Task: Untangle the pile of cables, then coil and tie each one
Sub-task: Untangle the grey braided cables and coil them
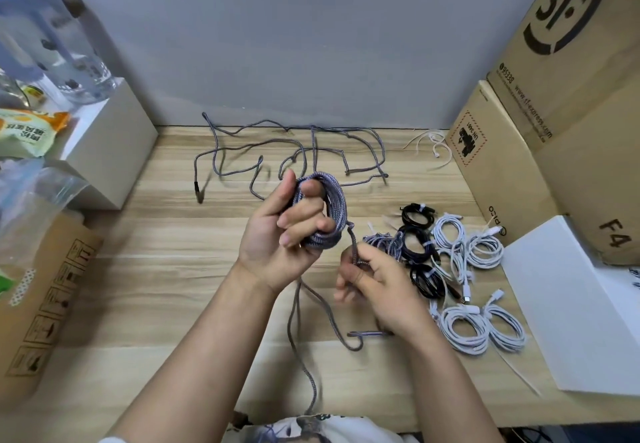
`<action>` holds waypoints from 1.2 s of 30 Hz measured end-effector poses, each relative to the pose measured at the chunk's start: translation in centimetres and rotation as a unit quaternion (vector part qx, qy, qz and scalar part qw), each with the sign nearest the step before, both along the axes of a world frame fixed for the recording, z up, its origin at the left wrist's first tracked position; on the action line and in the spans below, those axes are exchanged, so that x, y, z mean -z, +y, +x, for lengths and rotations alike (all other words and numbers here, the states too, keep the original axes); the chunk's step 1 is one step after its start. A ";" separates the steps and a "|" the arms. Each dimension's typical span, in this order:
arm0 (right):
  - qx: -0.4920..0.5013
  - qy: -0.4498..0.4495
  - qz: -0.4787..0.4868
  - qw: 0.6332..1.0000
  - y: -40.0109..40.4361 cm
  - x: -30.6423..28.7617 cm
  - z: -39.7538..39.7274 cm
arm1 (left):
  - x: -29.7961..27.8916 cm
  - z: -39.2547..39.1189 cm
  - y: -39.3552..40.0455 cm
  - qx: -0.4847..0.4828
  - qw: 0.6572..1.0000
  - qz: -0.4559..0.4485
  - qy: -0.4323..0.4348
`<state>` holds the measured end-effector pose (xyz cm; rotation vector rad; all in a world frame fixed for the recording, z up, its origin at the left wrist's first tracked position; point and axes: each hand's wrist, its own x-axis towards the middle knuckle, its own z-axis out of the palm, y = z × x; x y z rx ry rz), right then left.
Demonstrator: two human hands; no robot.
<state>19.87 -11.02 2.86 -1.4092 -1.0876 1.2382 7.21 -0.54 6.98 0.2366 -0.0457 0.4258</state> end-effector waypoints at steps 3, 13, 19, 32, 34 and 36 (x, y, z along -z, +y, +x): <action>0.037 0.138 -0.019 0.990 -0.7 -0.2 -0.5 | -0.5 0.0 0.1 -0.045 0.998 -0.037 0.040; -0.052 0.471 -0.142 0.869 -1.2 2.2 -1.4 | -0.8 1.5 -1.7 0.020 0.998 0.057 0.014; -0.107 0.341 -0.132 0.924 -1.3 0.7 -2.3 | -0.2 1.6 0.7 -0.159 0.986 -0.032 0.046; 0.052 0.010 0.008 0.999 -1.2 -2.9 -3.7 | 5.6 0.8 0.6 -0.380 0.684 0.367 0.503; 0.083 -0.042 0.038 0.995 -1.2 -3.7 -3.4 | 6.0 0.6 -0.2 -0.352 0.651 0.432 0.515; 0.146 -0.062 0.052 0.986 -1.0 -4.4 -2.7 | 5.5 0.4 -1.0 -0.295 0.650 0.484 0.507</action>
